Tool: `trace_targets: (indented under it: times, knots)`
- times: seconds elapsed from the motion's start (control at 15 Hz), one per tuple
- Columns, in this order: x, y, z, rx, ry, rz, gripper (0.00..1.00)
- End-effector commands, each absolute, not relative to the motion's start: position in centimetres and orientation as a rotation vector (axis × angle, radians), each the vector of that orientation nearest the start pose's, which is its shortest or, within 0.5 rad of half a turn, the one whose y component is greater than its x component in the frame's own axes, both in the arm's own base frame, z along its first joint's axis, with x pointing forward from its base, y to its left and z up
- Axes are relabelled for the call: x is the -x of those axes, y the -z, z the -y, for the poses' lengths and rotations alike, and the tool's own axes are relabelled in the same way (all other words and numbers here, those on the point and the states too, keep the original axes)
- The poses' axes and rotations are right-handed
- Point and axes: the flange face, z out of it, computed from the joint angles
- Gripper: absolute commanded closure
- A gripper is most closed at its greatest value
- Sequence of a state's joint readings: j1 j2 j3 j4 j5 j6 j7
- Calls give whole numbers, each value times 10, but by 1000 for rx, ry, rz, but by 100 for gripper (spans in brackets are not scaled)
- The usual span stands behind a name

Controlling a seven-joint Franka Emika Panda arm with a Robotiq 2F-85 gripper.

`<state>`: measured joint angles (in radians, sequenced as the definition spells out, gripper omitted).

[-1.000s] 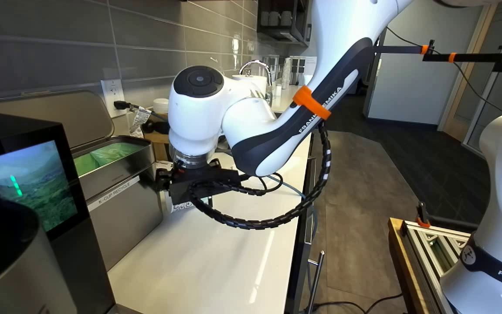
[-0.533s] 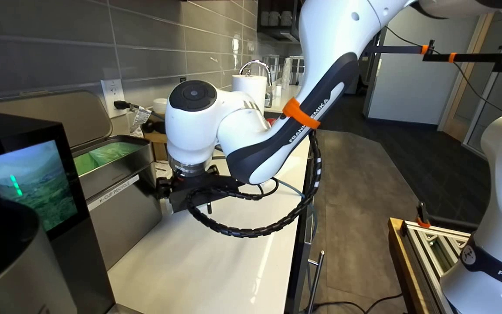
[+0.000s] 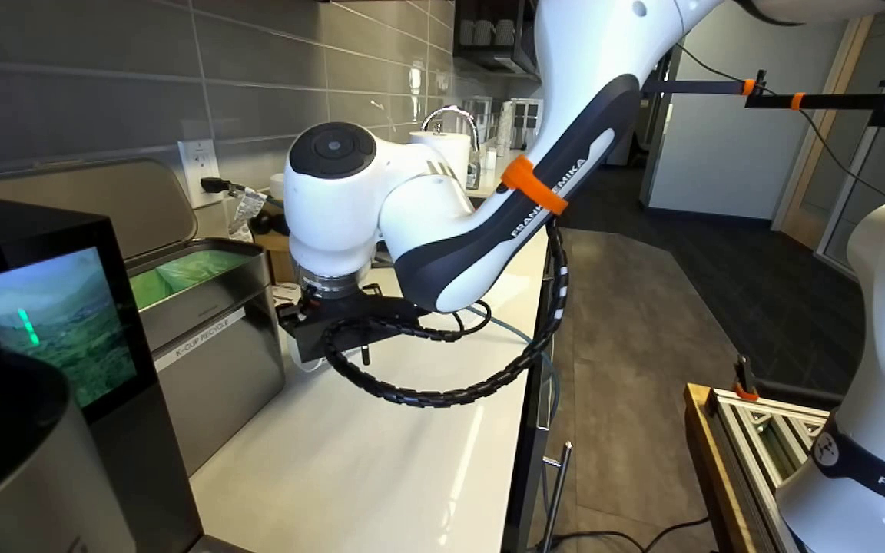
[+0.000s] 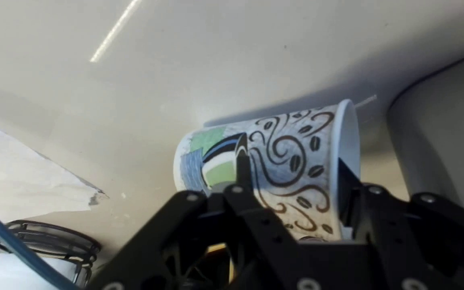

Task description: Place the coffee cup upright.

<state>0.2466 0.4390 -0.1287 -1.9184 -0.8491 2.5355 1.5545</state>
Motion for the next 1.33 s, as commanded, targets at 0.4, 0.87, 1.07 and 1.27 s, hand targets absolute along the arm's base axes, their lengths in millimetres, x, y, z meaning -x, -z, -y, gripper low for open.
trace_targets:
  times: [0.4, 0.87, 1.07, 1.27]
  knots:
    - [-607, -314, -74, 3156, 884, -1374, 100]
    - [-589, -353, -14, 3044, 516, -1235, 99]
    - [-585, -360, 12, 2969, 348, -1171, 99]
    - [-584, -359, 28, 2913, 156, -1059, 99]
